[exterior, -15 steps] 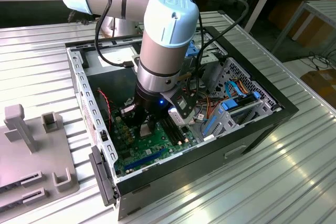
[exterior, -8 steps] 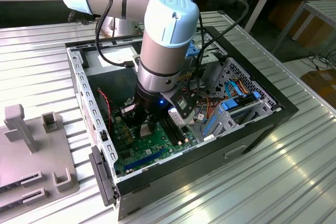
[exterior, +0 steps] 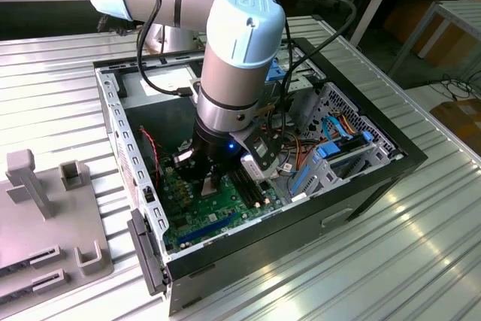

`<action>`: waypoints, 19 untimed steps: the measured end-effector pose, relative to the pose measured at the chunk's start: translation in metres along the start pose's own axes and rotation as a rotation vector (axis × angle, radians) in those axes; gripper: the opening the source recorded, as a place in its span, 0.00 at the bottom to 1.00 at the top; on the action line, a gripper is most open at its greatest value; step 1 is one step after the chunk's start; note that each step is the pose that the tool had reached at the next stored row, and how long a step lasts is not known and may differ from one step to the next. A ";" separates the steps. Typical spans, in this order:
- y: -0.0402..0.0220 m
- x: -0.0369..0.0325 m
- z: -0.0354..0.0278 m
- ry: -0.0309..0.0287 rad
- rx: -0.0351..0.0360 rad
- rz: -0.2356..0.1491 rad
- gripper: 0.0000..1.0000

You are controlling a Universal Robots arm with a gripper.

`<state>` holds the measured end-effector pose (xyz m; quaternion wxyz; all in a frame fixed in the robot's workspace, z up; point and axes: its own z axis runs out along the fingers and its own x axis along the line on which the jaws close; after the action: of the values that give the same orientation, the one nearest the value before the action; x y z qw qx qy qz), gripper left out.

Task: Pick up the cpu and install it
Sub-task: 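Place the cpu into insertion slot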

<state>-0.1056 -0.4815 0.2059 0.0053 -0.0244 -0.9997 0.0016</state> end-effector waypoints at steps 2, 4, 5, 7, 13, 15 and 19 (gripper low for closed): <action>0.0000 0.0000 0.0000 0.0000 0.0000 0.000 0.38; 0.0000 0.0000 0.0000 0.0000 0.0000 0.000 0.38; 0.0000 0.0000 0.0000 0.0000 0.0000 0.001 0.38; 0.0000 0.0000 0.0000 0.0000 0.0000 0.001 0.45; 0.0000 -0.0004 0.0003 0.0001 -0.0002 0.020 0.51; 0.0000 -0.0006 0.0006 0.0000 -0.0002 0.023 0.51; -0.0010 -0.0007 0.0009 0.0002 -0.0037 0.017 0.51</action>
<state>-0.1050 -0.4825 0.2050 0.0053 -0.0327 -0.9995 -0.0002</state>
